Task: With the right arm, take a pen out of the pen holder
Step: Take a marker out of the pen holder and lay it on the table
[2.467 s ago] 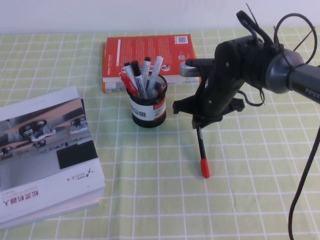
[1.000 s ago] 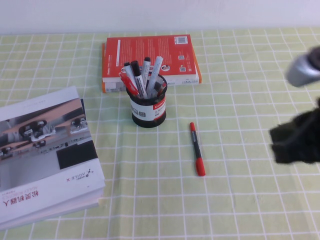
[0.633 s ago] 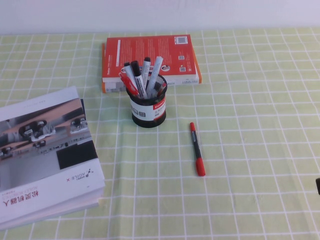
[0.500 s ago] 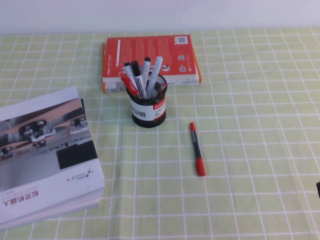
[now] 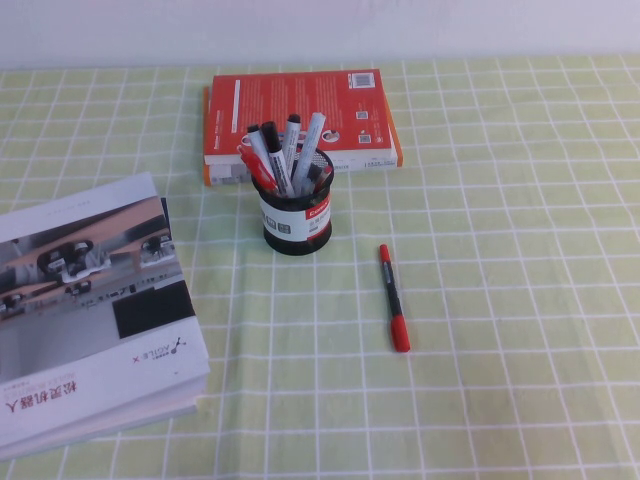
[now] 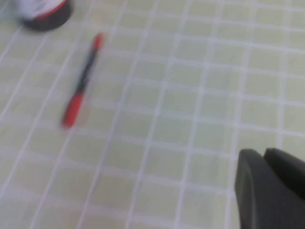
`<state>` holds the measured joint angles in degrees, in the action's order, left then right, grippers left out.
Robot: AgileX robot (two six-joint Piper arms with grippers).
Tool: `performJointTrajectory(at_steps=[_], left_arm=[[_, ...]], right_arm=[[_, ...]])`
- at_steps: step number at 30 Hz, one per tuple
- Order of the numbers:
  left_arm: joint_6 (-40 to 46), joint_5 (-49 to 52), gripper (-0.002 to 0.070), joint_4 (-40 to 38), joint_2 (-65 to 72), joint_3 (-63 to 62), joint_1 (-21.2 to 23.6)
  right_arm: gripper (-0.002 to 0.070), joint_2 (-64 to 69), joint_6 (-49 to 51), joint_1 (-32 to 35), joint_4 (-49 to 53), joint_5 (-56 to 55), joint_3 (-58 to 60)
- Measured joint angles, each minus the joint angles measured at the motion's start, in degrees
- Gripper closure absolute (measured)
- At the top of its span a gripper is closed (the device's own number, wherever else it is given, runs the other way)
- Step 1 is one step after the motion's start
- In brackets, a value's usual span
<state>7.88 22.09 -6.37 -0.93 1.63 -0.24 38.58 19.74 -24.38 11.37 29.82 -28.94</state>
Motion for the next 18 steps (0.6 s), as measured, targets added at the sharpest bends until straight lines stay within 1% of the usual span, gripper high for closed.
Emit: performJointTrajectory(at_steps=[3, 6, 9, 13, 18], left_arm=[[0.0, 0.0, 0.068, 0.0, 0.0, 0.0, 0.0], [0.0, 0.0, 0.068, 0.0, 0.0, 0.0, 0.0], [0.0, 0.0, 0.068, 0.0, 0.0, 0.0, 0.0], [0.0, 0.0, 0.068, 0.0, 0.0, 0.0, 0.0], [0.0, 0.0, 0.068, 0.0, 0.0, 0.0, 0.0]], right_arm=[[0.0688, -3.7, 0.0, 8.6, 0.0, -13.3, 8.6], [0.0688, -8.1, 0.0, 14.8, 0.0, -25.6, 16.3], [0.0688, -12.7, 0.0, 19.0, 0.0, -33.6, 23.2], [0.0688, -18.7, 0.0, 21.8, 0.0, -36.9, 28.7], [0.0688, -25.9, 0.0, 22.5, 0.0, -36.1, 30.5]])
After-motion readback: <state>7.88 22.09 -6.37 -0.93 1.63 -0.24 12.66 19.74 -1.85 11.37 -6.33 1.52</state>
